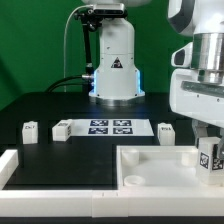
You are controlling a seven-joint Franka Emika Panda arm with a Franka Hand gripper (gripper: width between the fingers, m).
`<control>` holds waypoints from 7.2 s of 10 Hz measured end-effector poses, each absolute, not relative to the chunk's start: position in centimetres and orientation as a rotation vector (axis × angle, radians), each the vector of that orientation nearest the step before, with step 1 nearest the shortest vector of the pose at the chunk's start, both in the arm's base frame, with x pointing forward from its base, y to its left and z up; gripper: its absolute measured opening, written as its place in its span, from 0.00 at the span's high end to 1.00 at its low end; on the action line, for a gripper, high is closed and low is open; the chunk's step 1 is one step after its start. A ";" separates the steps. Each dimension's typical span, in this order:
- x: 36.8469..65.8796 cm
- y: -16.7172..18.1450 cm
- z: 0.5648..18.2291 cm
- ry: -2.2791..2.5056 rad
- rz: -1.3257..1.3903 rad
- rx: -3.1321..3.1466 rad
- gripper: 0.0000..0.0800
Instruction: Assemble one leg
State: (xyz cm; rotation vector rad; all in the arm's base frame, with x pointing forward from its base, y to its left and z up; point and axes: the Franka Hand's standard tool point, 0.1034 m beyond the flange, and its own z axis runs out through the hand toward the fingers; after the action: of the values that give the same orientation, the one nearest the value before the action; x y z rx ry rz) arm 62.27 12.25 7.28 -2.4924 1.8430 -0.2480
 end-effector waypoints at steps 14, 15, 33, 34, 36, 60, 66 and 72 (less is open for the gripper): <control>62.4 11.4 7.1 -0.087 -0.215 -3.228 0.19; 62.4 11.4 7.1 -0.117 -0.217 -3.229 0.19; 62.1 12.5 6.8 1.967 -0.271 -2.343 0.64; 62.1 12.5 6.8 2.092 -0.263 -2.222 0.64; 62.2 12.4 6.9 2.238 -0.245 -2.057 0.64; 61.2 11.9 6.9 -0.288 -0.142 -3.254 0.19; 63.0 9.6 10.7 -0.279 0.193 -3.187 0.19; 62.8 8.2 10.8 -0.209 0.180 -3.154 0.19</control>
Offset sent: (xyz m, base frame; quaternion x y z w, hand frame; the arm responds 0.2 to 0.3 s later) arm -0.0030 0.0029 0.0002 0.0063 -0.0230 -0.1030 0.9944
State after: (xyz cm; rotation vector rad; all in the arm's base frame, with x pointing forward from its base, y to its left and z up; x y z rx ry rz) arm 62.82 8.22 10.76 -3.1540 -0.2094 0.1804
